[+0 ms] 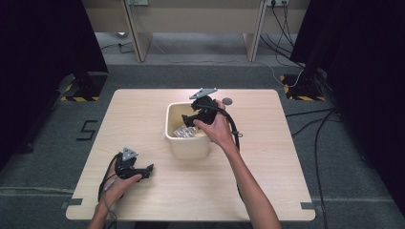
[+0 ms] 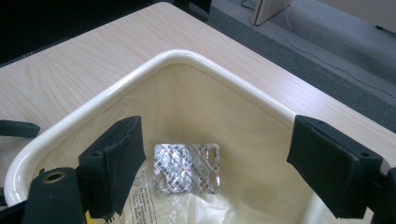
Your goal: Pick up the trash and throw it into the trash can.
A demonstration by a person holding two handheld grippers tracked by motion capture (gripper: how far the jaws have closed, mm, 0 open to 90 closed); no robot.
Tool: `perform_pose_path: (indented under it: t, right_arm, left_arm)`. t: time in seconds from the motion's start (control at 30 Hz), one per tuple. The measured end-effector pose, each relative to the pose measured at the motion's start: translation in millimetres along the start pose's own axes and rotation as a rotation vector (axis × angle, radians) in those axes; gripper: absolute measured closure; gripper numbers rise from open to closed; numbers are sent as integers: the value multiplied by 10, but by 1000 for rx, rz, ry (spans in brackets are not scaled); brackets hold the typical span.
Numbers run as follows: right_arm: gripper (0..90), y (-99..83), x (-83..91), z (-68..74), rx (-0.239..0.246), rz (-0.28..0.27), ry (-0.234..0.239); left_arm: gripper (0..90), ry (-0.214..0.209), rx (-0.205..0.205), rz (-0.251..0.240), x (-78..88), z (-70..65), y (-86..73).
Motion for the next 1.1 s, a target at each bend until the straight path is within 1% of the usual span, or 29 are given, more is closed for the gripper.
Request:
perform_pose_path:
  t: [0.3, 0.5, 0.57, 0.6, 0.63, 0.93, 1.1]
  right_arm:
    - [183, -56, 142, -51, -10, -17, -12]
    - [183, -111, 237, -72, -4, -25, -22]
    - [183, -129, 281, -78, -12, -32, -26]
    - [183, -142, 300, -87, -5, -34, -28]
    - [183, -149, 316, -84, -13, -34, -28]
    - [184, -289, 471, -154, -24, -42, -48]
    - [186, -343, 545, -183, -30, -56, -56]
  left_arm:
    - [89, 0, 0, 0, 0, 0, 0]
    - [89, 0, 0, 0, 0, 0, 0]
    - [89, 0, 0, 0, 0, 0, 0]
    - [89, 0, 0, 0, 0, 0, 0]
    - [89, 0, 0, 0, 0, 0, 0]
    - [89, 0, 3, -4, -3, -2, 1]
    - [88, 0, 3, -3, -2, -2, 1]
Point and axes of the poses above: each handheld gripper's, and its own axes: x roughly backward along the jaws, y roughly out of its top, z roughly to its left, the point moved 6 cm from there along -x, roughly forward along the jaws, and after that the axes turned 13 degrees about x, right-handed, at the moved point
